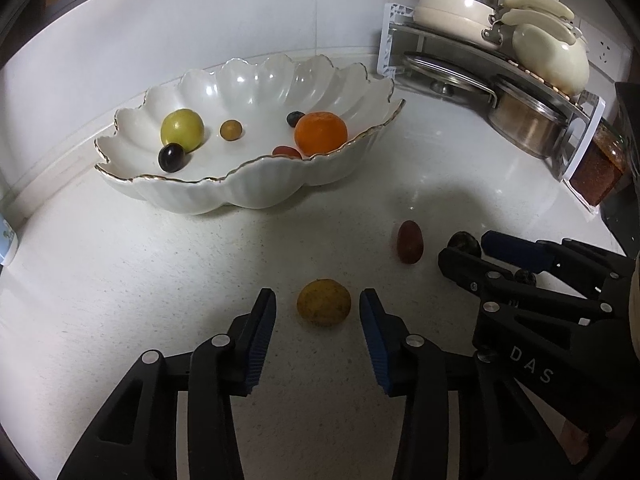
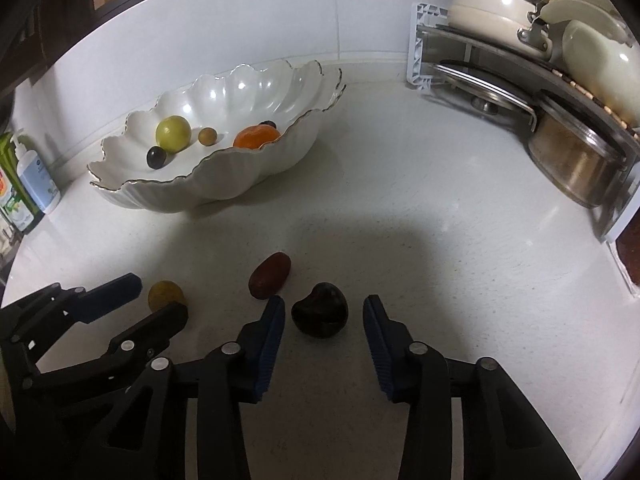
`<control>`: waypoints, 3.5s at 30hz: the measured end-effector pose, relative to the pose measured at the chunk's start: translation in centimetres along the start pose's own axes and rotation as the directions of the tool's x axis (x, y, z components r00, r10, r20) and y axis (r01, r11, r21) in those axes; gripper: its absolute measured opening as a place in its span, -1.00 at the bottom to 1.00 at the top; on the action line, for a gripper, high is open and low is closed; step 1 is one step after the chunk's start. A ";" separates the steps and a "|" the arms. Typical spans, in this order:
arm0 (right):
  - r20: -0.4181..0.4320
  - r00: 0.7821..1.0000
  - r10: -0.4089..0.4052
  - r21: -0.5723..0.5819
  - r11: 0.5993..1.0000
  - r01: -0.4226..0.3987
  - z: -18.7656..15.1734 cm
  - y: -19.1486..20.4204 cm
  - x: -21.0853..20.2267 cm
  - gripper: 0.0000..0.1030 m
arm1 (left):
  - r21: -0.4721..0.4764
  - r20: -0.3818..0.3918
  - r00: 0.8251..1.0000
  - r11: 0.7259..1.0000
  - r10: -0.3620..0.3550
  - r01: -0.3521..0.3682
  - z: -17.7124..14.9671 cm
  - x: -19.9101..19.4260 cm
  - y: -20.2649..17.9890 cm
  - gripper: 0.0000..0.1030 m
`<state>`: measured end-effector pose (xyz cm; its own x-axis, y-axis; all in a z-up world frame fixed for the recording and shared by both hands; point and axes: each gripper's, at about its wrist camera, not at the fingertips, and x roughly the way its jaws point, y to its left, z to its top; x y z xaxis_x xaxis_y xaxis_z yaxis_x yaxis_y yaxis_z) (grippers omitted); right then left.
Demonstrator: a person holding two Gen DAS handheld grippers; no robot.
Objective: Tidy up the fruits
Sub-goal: 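Grasp the yellow-brown fruit with left gripper while right gripper grasps the dark plum, then lift and carry the yellow-brown fruit and dark plum over the white bowl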
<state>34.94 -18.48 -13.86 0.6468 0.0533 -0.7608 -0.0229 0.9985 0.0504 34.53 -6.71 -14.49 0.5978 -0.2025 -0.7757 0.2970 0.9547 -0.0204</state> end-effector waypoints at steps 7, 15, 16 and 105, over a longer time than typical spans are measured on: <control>-0.025 1.000 0.017 -0.004 1.000 -0.017 -0.1 0.0 0.6 -0.39 | -0.015 -0.022 1.000 1.000 -0.016 0.015 0.0 0.6 0.1 -0.44; -0.016 1.000 0.017 0.000 1.000 -0.017 -0.1 0.1 0.2 -0.39 | -0.022 -0.009 1.000 1.000 -0.016 0.015 0.1 0.0 0.1 -0.44; -0.012 1.000 0.018 0.001 1.000 -0.018 0.0 0.1 0.0 -0.39 | -0.025 -0.008 1.000 1.000 -0.018 0.018 0.1 -0.1 0.2 -0.44; 0.271 0.962 0.020 -0.053 0.999 -0.006 10.8 7.2 -7.8 -0.39 | -0.038 0.286 0.955 0.997 0.079 -0.072 10.0 -10.9 7.9 -0.45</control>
<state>38.01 -11.82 -0.59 0.8285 0.0673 -0.5559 -0.0674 0.9975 0.0203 37.78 0.82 0.14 0.8075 -0.1799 -0.5618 0.2250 0.9743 0.0114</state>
